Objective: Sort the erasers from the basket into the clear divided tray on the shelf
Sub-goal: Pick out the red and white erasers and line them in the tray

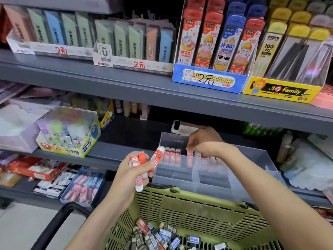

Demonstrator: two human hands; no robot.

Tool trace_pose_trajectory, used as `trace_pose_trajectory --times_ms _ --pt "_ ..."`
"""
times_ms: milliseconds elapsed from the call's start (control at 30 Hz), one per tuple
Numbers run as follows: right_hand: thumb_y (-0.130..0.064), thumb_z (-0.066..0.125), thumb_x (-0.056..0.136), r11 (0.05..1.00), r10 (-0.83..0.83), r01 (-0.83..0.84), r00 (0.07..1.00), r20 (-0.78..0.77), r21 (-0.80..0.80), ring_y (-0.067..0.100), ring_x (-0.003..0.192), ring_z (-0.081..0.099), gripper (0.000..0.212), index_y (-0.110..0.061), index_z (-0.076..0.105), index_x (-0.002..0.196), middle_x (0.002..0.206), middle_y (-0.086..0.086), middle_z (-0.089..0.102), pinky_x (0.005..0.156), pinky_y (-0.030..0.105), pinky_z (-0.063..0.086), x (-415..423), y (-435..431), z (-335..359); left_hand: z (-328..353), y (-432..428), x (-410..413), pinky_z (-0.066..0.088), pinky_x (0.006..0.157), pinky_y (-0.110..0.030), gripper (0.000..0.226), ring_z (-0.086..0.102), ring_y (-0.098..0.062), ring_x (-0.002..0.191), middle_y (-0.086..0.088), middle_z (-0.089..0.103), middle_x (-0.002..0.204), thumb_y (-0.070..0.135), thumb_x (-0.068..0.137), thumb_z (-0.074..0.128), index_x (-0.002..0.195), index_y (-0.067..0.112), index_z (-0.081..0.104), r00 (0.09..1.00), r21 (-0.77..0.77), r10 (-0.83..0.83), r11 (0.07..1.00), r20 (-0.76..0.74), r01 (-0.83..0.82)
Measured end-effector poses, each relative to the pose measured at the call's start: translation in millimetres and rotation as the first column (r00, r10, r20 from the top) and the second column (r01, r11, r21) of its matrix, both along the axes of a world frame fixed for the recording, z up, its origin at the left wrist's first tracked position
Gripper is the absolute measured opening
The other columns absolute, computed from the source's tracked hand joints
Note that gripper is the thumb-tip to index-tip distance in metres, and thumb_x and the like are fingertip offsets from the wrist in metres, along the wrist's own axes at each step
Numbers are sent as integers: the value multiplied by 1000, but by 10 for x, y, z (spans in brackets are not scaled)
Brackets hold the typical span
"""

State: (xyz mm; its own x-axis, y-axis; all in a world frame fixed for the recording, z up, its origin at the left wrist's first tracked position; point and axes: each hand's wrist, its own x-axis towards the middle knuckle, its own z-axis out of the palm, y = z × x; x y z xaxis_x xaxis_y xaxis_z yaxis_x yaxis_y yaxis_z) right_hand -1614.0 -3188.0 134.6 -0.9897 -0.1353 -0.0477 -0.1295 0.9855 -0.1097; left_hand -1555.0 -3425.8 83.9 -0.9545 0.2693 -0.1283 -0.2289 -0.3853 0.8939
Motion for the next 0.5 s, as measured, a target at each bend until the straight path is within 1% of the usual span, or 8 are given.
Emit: trace_pose_trajectory --times_ms 67,100,200,333,400,433,467,500 --pt "-44 52 89 965 93 -85 995 -19 250 21 110 49 25 -26 68 82 99 -6 68 86 30 31 -15 -20 5 -10 5 1 37 39 -18 30 54 -14 53 -7 60 62 10 68 72 90 6 53 1000 0 1 1000 -16 -1" --pt "-46 45 92 933 141 -129 990 -11 336 21 112 47 32 -25 69 87 104 -3 68 89 32 28 -24 -20 -14 -15 11 1 37 39 -18 31 54 -14 54 -6 60 62 10 67 75 90 7 53 1000 0 5 1000 -24 -5" --pt "-45 32 97 870 222 -205 975 15 448 21 111 42 44 -14 64 97 110 1 65 96 36 24 9 -28 -79 -26 7 6 38 40 -19 34 54 -14 55 -7 60 63 8 67 79 90 8 54 999 1 17 1000 -34 -17" --pt "-41 27 99 866 189 -171 982 8 469 20 112 40 44 -15 63 103 113 -2 63 97 36 23 52 -25 -99 -23 -2 7 37 39 -19 30 55 -15 55 -8 60 65 11 67 76 89 10 55 1000 19 20 1000 -23 -19" --pt "-40 28 99 870 192 -142 979 -60 472 20 114 41 43 -16 63 107 113 -3 63 98 36 22 106 -48 -89 -20 -5 17 38 40 -19 28 55 -15 56 -7 60 65 13 68 74 88 11 56 999 13 14 1000 -35 -13" --pt "-39 30 99 888 204 -134 972 -116 440 21 115 41 42 -17 64 107 112 -4 63 97 35 22 140 -69 -86 -18 -5 24 38 40 -19 29 55 -15 56 -7 60 65 12 68 77 88 10 56 999 6 10 1000 -45 -10" --pt "-38 32 99 925 210 -137 962 -177 354 21 114 43 39 -19 65 107 111 -5 64 96 34 24 178 -96 -81 -14 -7 31 38 40 -19 31 55 -15 56 -7 60 65 11 68 79 89 10 56 998 -1 7 1000 -55 -7" --pt "-38 37 98 974 184 -148 958 -221 170 20 112 47 35 -21 67 108 110 -5 66 94 31 27 222 -137 -63 -10 -7 35 38 40 -19 31 54 -15 56 -7 61 65 12 68 79 89 10 56 998 -7 3 1000 -66 -3"
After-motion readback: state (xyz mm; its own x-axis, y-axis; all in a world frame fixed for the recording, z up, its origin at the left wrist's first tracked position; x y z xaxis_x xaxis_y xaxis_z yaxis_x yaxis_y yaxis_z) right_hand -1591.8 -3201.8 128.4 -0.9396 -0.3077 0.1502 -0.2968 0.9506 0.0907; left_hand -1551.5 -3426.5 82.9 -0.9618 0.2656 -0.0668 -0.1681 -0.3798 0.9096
